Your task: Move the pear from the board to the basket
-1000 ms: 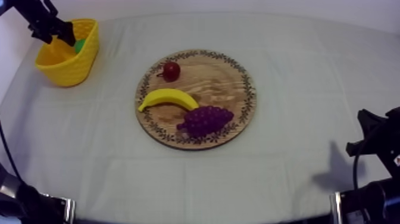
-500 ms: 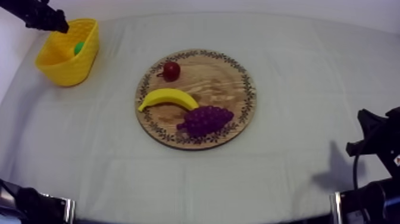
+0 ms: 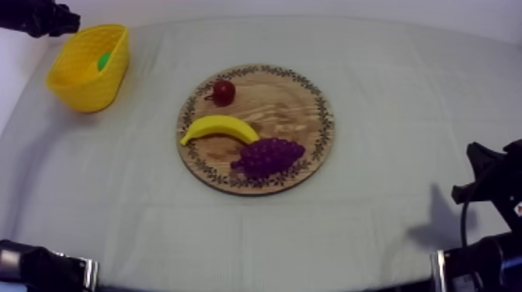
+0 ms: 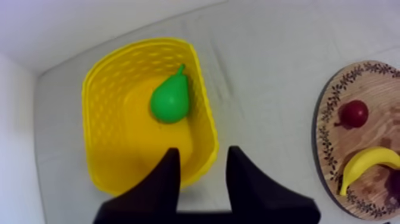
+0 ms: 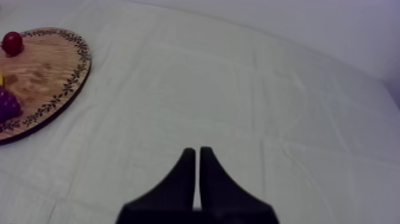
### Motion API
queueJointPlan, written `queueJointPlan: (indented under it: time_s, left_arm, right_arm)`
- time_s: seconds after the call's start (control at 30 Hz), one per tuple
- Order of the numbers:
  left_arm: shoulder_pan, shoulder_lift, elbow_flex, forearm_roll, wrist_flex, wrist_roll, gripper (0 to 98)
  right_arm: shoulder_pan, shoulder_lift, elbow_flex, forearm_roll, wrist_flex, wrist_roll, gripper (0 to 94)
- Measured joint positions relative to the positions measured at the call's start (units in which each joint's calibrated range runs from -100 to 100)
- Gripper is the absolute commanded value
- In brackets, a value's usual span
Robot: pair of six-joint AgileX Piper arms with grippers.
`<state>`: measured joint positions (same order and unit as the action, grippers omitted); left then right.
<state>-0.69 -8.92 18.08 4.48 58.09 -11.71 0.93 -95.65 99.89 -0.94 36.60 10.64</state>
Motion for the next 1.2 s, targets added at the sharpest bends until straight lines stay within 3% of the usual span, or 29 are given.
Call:
queueJointPlan:
  time_s: [0.23,0.43,0.7,1.2]
  left_arm:
    - [1.0,-8.0,7.5,0.88,-6.3,-0.1,15.0]
    - [1.2,-12.1,11.7,1.13,-7.7,0.1,12.4]
    - [1.9,-17.8,18.9,1.36,-12.4,1.3,2.1]
    - [4.7,-36.2,38.8,1.47,-23.0,0.8,0.1]
  right_arm:
    - [0.0,0.0,0.0,0.0,0.0,0.1,0.4]
    - [0.0,0.0,0.0,0.0,0.0,0.1,0.4]
    - [0.0,0.0,0.0,0.0,0.0,0.1,0.4]
    - [0.0,0.0,0.0,0.0,0.0,0.0,0.4]
